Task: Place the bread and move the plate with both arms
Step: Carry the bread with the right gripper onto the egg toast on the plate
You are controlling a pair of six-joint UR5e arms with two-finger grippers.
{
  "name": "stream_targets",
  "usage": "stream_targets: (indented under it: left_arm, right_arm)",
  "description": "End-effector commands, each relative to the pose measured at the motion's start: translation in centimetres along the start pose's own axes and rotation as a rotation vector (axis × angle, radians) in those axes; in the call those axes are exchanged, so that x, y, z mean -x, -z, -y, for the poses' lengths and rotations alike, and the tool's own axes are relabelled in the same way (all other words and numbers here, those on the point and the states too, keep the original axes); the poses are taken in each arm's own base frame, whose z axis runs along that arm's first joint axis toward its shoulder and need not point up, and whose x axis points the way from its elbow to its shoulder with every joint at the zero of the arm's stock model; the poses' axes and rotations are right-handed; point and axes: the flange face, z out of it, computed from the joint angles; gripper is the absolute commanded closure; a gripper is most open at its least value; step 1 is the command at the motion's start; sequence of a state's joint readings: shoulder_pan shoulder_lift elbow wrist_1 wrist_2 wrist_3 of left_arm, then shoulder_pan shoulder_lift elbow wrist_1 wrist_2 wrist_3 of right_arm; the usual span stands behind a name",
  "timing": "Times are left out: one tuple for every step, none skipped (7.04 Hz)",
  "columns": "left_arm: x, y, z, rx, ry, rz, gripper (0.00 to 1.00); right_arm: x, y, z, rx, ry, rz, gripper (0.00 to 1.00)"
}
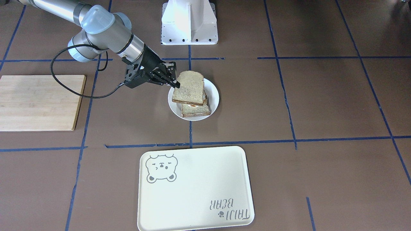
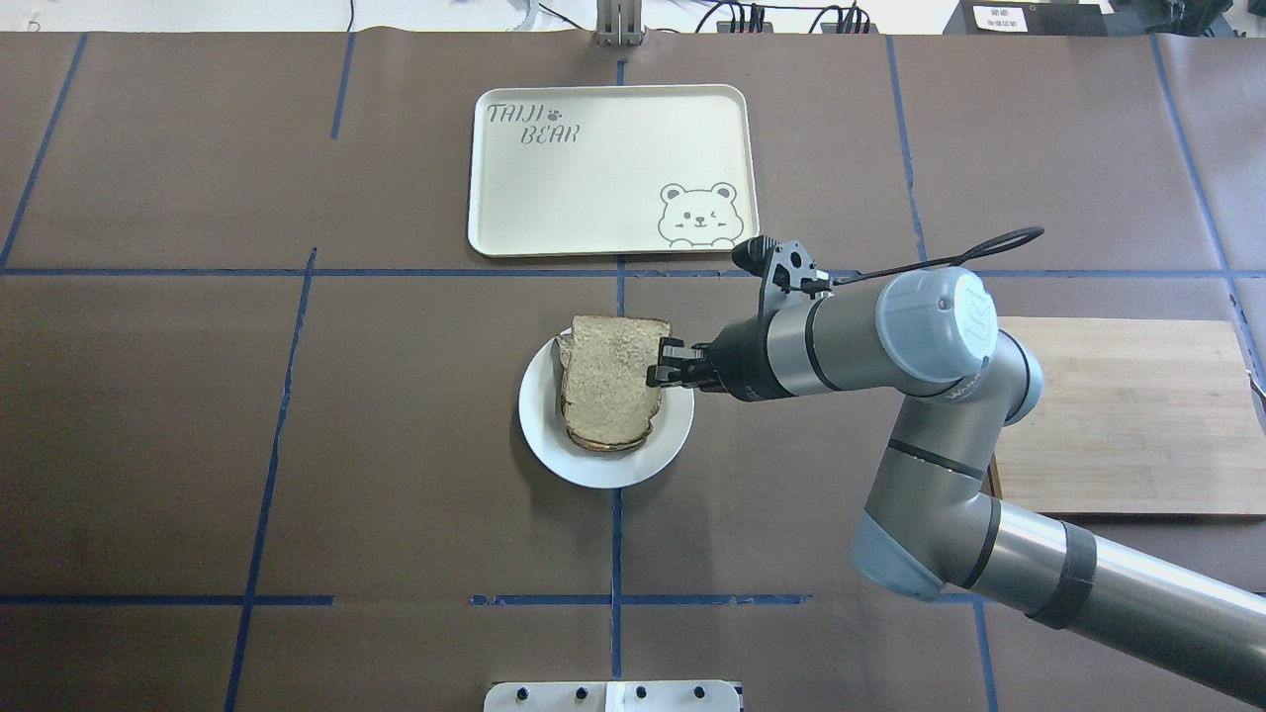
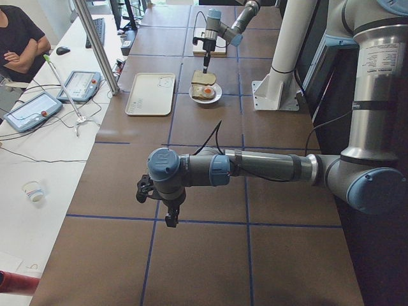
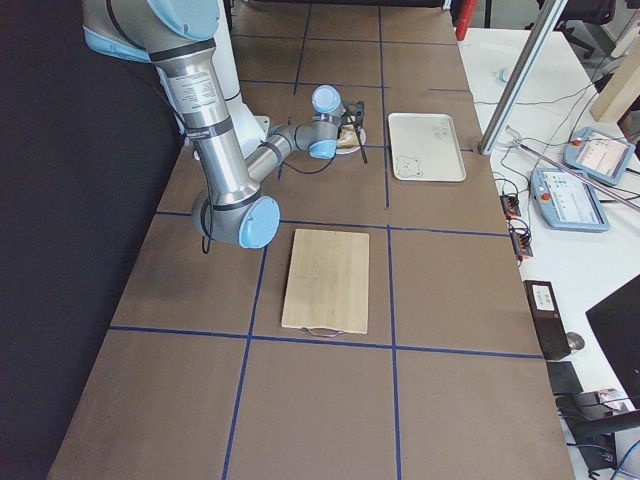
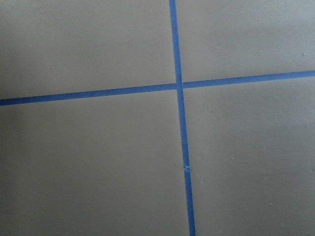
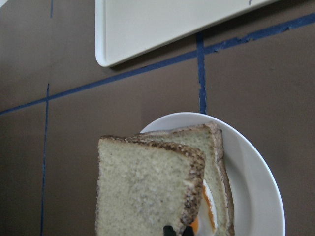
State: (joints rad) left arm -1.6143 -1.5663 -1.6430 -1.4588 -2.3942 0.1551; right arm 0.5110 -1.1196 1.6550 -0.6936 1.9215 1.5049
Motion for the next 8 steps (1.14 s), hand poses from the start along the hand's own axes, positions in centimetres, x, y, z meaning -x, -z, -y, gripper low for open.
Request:
stream_targets:
  left_arm:
    - [0.1, -0.2, -0.1, 0.003, 0.002, -0.005, 0.0]
    - [0.1, -0.2, -0.1, 0.003, 0.003, -0.005, 0.0]
    - [0.2, -0.2, -0.1, 0.003, 0.004, -0.006, 0.0]
    - [0.3, -0.3, -0.1, 0.006, 0.005, -0.006, 0.0]
    - [0.3, -0.3, -0.3, 0.006, 0.007, -0.006, 0.0]
    - [0.3, -0.3, -0.3, 0.005, 0.006, -0.006, 0.0]
    - [0.2, -0.2, -0.3, 0.004, 0.004, -0.006, 0.0]
    - [0.1, -0.1, -0.3, 0.0, 0.001, -0.005, 0.0]
  right_arm:
    - [-1.6, -2.4, -1.0, 0.012, 0.043, -0.026, 1.0]
    - [-1.2, -2.6, -0.6, -0.02, 0.048, -0.029, 1.0]
    - [-0.9, -3.2, -0.3, -0.029, 0.047, -0.033, 1.0]
    - [-1.0, -3.3, -0.3, -0.029, 0.048, -0.035, 1.0]
    - [-1.1, -3.3, -0.3, -0.03, 0.047, -0.041, 1.0]
    - [-1.4, -3.8, 0.0, -0.04, 0.045, -0.048, 1.0]
    - [-0.5, -4.4, 0.3, -0.046, 0.043, -0.044, 0.94]
    - [-0.4, -4.6, 0.3, -0.047, 0.039, -0.044, 0.62]
